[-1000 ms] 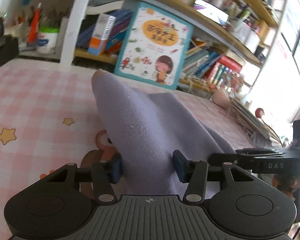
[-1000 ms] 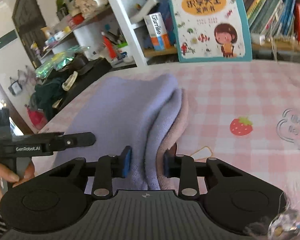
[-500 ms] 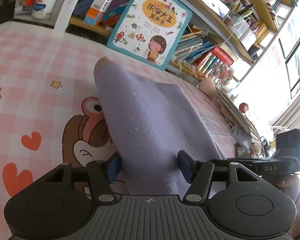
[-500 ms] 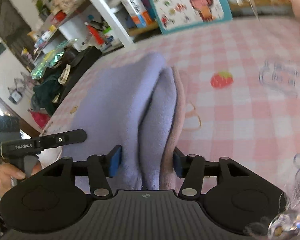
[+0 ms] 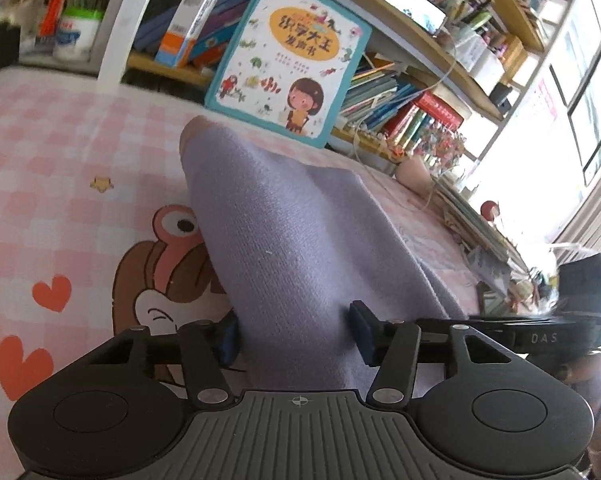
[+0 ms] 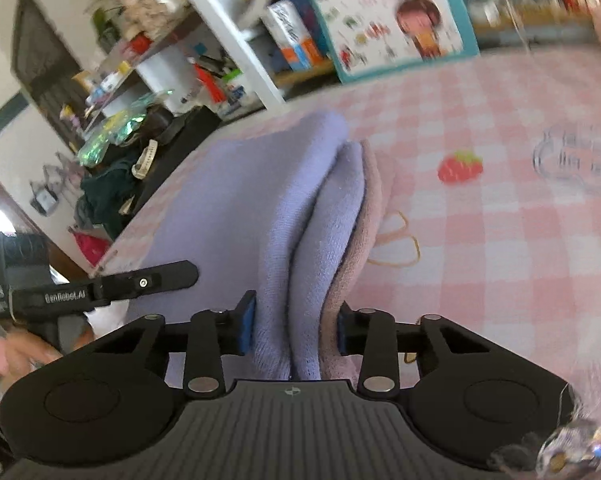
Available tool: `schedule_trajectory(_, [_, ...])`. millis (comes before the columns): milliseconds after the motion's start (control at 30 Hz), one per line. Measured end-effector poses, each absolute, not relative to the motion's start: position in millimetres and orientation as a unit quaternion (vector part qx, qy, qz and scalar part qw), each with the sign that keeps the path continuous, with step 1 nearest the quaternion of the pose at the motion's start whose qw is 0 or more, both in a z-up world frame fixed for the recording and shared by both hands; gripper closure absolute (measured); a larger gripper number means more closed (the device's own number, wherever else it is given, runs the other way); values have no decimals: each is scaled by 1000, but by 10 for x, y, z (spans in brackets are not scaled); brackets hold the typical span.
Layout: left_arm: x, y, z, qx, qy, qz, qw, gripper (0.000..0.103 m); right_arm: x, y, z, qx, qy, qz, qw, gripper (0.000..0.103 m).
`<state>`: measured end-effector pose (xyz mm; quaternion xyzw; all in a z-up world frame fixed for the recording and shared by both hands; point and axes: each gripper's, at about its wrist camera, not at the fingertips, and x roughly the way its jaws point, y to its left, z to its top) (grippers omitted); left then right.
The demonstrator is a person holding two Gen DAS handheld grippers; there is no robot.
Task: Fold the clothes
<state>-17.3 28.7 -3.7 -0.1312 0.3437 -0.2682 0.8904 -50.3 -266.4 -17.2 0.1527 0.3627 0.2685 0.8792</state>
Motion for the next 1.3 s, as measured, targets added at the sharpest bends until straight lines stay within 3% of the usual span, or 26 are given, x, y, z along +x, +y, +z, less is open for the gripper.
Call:
schedule_trajectory(333, [3, 309, 180, -129, 320, -269, 899, 52, -461, -2523, 61, 81, 302, 276, 909, 73])
schedule_trajectory(667, [649, 318, 360, -107, 289, -254, 917, 51, 252, -2442, 162, 82, 273, 276, 918, 73])
schedule_trajectory(1300, [1974, 469, -89, -174, 289, -206, 919, 52, 1584, -2286, -139, 102, 277, 247, 923, 73])
